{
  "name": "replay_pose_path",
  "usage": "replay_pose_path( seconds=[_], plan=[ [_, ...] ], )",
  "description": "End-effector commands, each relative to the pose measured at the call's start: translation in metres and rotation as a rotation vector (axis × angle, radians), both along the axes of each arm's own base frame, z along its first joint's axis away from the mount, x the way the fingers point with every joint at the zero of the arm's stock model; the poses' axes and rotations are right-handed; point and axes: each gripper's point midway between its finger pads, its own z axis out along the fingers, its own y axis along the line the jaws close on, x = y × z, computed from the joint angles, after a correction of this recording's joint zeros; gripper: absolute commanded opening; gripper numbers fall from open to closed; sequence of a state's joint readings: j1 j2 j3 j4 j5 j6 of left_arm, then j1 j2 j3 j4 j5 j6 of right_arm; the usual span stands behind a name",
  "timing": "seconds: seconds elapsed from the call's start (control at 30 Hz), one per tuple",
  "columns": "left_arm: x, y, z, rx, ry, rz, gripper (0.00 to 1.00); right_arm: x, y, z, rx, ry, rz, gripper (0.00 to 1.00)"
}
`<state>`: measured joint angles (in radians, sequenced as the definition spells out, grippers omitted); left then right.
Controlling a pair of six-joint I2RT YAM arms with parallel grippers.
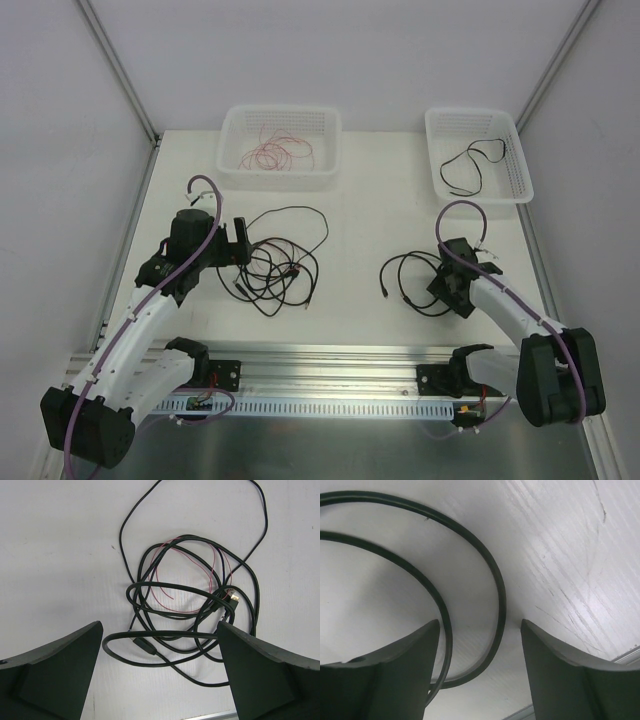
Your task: Untangle the cables
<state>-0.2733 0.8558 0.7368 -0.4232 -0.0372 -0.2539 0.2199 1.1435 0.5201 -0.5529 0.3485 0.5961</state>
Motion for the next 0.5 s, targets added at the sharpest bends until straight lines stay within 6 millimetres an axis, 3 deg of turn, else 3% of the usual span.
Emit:
replay_pose_path(
  seconds=[0.0,0.13,0.23,0.33,0.47],
  plan=[
    [0.004,0.004,0.004,-0.003,-0.028,0.031,0.99,0.007,0.015,-0.016,0.089,-0.002,-0.006,0.64],
    [0.004,0.005,0.003,0.0,-0.027,0.035,0.99,0.008,0.019,-0.02,0.115,0.007,0.005,0.45],
    [0.004,0.005,0.003,0.001,-0.026,0.036,0.99,0.01,0.021,-0.02,0.121,0.002,0.02,0.21],
    [0.004,0.005,0.002,0.003,-0.023,0.032,0.99,0.012,0.023,-0.019,0.127,-0.003,0.038,0.03],
    [0.004,0.004,0.001,0.002,-0.018,0.028,0.99,0.015,0.021,-0.008,0.104,-0.015,0.082,0.01]
  ],
)
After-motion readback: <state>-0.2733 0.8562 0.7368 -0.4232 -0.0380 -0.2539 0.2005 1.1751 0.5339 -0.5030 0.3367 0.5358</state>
